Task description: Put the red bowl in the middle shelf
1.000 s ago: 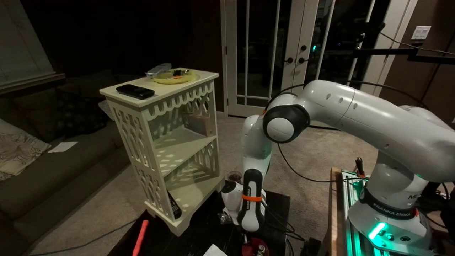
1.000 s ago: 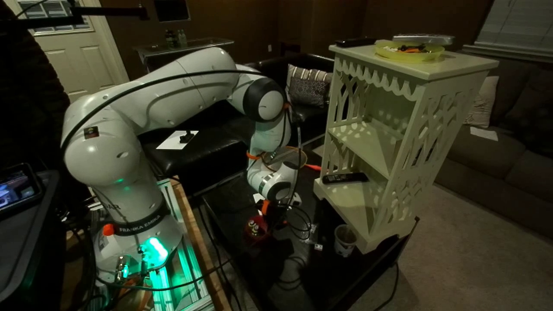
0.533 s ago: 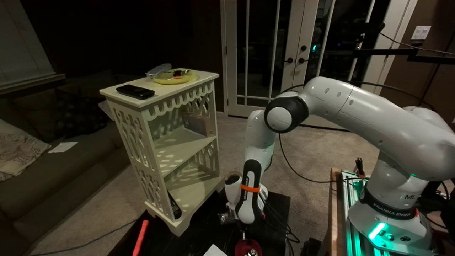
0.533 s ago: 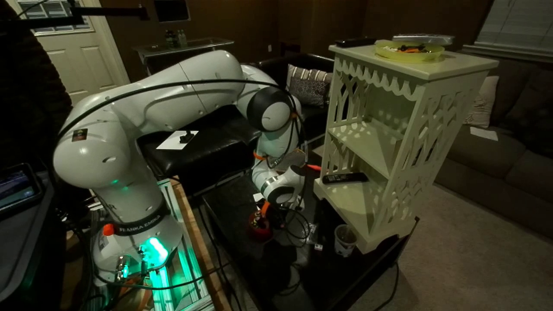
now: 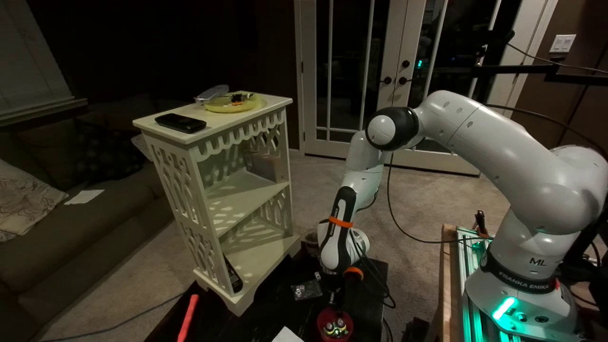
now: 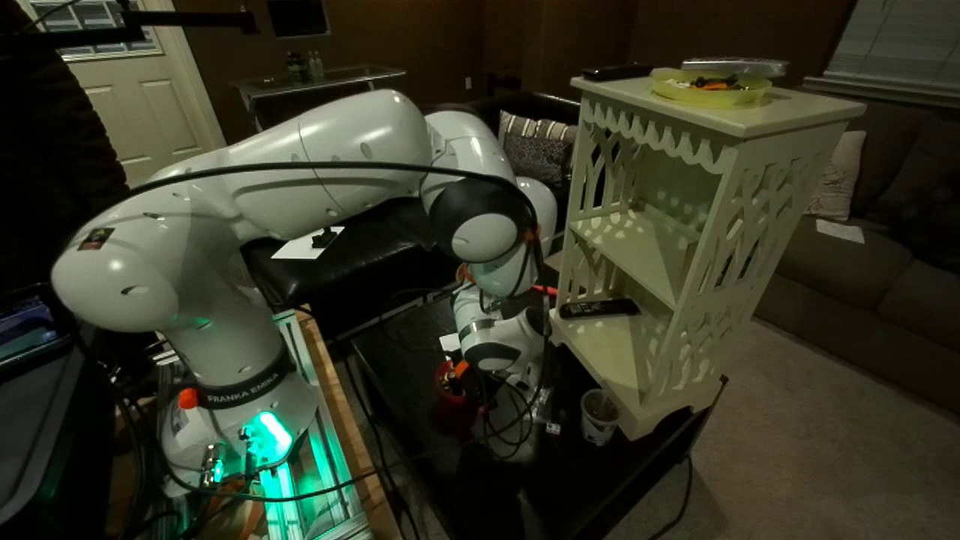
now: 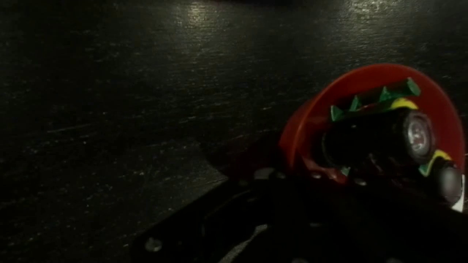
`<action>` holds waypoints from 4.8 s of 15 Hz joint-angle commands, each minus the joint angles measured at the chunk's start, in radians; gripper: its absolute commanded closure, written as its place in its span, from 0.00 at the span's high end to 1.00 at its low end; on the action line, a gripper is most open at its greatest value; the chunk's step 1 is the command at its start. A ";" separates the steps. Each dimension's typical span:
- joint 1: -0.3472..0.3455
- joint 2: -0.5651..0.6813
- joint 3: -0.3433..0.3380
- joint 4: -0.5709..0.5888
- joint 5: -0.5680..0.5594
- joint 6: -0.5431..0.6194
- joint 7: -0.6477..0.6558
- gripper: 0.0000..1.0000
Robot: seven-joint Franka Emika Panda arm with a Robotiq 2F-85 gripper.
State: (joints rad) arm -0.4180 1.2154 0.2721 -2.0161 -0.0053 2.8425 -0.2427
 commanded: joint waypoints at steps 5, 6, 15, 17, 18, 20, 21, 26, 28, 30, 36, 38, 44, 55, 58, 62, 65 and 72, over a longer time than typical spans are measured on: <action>-0.062 -0.009 0.074 -0.013 0.140 0.068 0.064 0.01; -0.077 -0.018 0.092 -0.027 0.166 0.087 0.079 0.01; -0.114 -0.232 0.122 -0.289 0.208 0.418 0.269 0.01; -0.098 -0.307 0.111 -0.345 0.209 0.414 0.310 0.01; -0.091 -0.346 0.105 -0.369 0.212 0.400 0.329 0.01; -0.079 -0.404 0.091 -0.404 0.200 0.385 0.340 0.01; -0.108 -0.304 0.109 -0.328 0.176 0.405 0.323 0.04; -0.158 -0.344 0.172 -0.362 0.201 0.381 0.375 0.01; -0.190 -0.382 0.213 -0.378 0.230 0.348 0.434 0.01; -0.200 -0.425 0.236 -0.396 0.254 0.325 0.484 0.01; -0.183 -0.610 0.260 -0.447 0.339 0.174 0.528 0.01; -0.242 -0.659 0.335 -0.456 0.396 0.097 0.480 0.01; -0.328 -0.791 0.468 -0.439 0.682 -0.070 0.326 0.01; -0.117 -0.929 0.290 -0.387 0.922 -0.190 0.260 0.01; 0.057 -1.010 0.114 -0.367 0.991 -0.277 0.300 0.01; 0.237 -1.038 -0.050 -0.304 1.127 -0.150 0.354 0.01; 0.240 -1.001 -0.015 -0.262 1.217 0.035 0.351 0.01; 0.235 -0.863 0.057 -0.112 1.499 0.288 0.298 0.01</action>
State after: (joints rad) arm -0.1777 0.2784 0.3011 -2.2389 1.3683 3.0749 0.0875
